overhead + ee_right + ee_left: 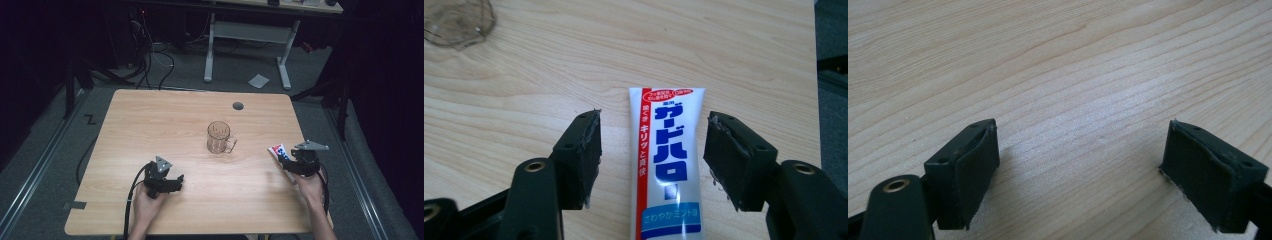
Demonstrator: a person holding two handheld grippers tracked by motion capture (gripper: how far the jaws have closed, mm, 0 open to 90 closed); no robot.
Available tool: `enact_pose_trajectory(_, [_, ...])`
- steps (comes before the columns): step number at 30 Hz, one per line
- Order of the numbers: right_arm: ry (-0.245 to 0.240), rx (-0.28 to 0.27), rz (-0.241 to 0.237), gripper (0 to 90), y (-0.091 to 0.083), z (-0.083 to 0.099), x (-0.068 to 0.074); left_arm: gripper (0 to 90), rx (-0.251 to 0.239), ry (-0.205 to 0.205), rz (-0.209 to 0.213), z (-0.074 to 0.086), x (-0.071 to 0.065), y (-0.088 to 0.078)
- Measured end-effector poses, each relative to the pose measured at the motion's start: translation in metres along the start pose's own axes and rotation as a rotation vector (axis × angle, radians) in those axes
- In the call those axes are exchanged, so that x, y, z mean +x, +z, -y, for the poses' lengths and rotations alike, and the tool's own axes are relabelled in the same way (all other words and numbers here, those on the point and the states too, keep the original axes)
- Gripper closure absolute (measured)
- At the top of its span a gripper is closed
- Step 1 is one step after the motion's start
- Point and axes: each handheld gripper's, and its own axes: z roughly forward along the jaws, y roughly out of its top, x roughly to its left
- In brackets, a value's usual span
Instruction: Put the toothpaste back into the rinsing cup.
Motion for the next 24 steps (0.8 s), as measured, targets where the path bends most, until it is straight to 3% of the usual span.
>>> enact_pose_trajectory(14, [-0.024, 0.174, 0.038, 35.7, 0.033, -0.01, -0.009, 15.4, 0.0, -0.002, -0.001, 0.0, 0.0, 0.0])
enact_pose_trajectory(24, [-0.032, 0.227, 0.03, 37.5, 0.043, -0.011, -0.008, 15.4, 0.0, -0.002, -0.002, 0.0, 0.0, 0.0])
